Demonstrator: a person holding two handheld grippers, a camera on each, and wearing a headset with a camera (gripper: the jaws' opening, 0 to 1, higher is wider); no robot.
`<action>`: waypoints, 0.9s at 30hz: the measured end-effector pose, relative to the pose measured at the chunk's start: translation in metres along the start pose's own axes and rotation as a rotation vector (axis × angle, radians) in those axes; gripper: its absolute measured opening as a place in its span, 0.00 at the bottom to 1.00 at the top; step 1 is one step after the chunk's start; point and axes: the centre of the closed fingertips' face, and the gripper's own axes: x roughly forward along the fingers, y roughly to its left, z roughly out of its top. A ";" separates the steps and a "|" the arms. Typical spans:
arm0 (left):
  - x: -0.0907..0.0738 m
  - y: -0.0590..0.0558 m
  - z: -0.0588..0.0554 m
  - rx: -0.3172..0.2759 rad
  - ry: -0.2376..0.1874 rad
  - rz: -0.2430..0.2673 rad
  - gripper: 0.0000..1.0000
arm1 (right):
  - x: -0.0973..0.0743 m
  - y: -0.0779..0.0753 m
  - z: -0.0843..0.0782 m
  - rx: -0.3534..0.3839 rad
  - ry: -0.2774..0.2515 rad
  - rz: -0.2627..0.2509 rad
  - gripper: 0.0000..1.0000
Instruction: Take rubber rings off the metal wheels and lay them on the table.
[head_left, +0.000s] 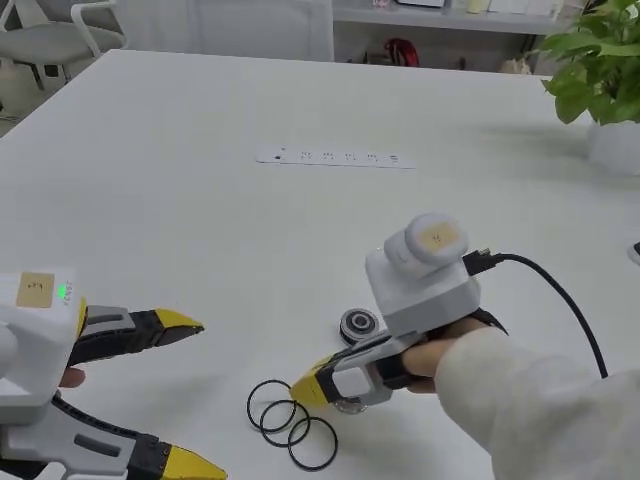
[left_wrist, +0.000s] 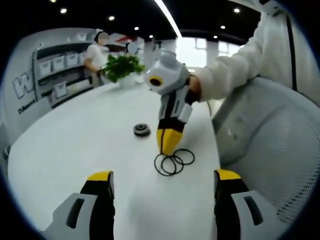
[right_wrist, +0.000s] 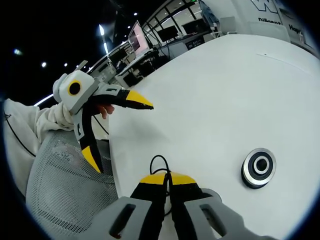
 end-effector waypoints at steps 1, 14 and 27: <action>0.000 0.000 0.000 -0.001 0.000 0.002 0.83 | 0.000 0.000 0.001 -0.002 -0.003 0.000 0.00; 0.000 0.000 -0.002 -0.003 0.011 -0.001 0.83 | 0.001 0.000 0.004 -0.023 -0.017 -0.007 0.00; 0.000 -0.001 -0.003 -0.007 0.010 -0.006 0.81 | 0.000 -0.002 -0.002 -0.017 0.012 -0.014 0.00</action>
